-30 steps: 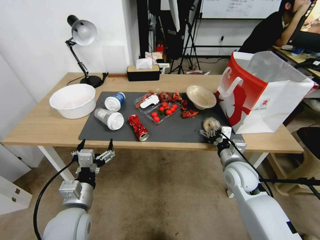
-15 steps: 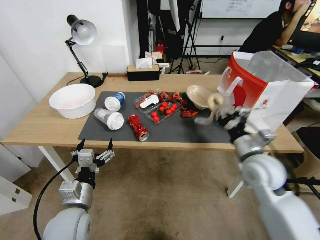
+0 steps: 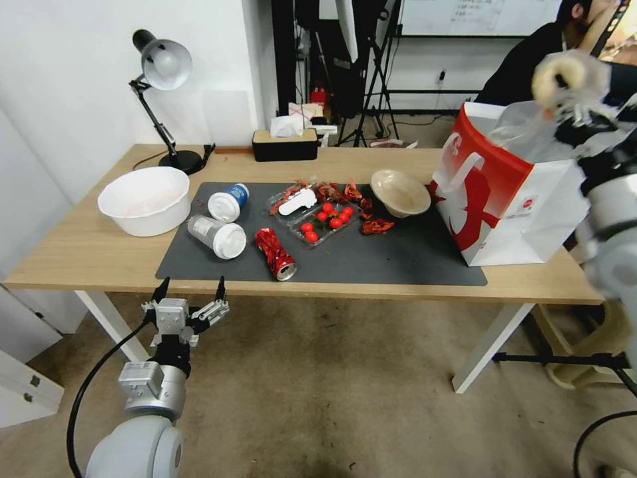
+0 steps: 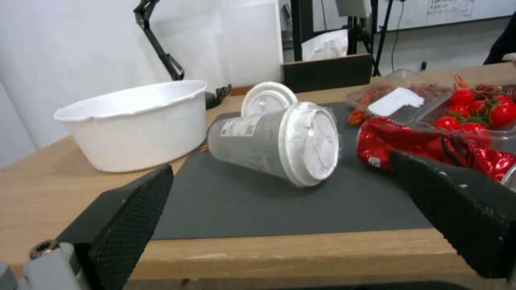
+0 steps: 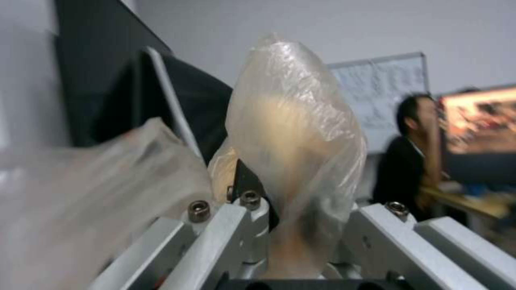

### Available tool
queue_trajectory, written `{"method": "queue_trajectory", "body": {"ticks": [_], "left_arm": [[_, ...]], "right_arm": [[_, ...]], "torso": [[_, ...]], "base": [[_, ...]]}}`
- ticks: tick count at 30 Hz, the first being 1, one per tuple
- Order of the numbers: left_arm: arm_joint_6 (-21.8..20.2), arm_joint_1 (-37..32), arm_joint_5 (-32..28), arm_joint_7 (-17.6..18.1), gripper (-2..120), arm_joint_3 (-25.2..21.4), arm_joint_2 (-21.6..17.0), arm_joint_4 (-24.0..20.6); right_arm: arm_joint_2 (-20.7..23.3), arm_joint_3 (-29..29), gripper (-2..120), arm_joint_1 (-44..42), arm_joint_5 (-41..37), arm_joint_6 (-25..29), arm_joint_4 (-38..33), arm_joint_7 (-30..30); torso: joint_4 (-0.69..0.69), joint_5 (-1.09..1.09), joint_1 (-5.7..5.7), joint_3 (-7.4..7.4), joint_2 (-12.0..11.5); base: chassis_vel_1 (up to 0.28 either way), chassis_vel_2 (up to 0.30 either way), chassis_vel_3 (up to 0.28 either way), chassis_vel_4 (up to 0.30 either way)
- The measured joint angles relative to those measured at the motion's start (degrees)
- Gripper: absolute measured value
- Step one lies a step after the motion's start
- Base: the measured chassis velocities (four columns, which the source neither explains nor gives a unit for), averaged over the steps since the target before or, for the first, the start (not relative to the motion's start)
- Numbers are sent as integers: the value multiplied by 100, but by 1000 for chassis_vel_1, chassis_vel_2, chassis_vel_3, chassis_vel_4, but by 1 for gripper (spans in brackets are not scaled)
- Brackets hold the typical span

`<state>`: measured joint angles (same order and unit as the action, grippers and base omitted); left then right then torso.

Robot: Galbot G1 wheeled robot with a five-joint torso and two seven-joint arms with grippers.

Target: Pick up the trash from the table and place it into the takeout bag.

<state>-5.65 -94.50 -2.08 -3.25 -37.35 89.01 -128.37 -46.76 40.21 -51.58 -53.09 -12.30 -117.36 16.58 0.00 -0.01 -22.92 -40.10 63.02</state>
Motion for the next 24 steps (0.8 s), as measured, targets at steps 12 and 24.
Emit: {"method": "queue_trajectory", "body": {"ticks": [12, 24], "left_arm": [[54, -63, 37, -5, 100, -29, 30, -101], [70, -68, 91, -17, 100, 5, 84, -105]], "right_arm": [[245, -603, 13, 806, -366, -1289, 836, 1311], [226, -645, 56, 809, -426, -1496, 884, 1363]], "torso": [[1, 2, -1, -1, 0], [0, 1, 0, 0, 0]], "base": [[0, 0, 0, 0], [0, 0, 0, 0]]}}
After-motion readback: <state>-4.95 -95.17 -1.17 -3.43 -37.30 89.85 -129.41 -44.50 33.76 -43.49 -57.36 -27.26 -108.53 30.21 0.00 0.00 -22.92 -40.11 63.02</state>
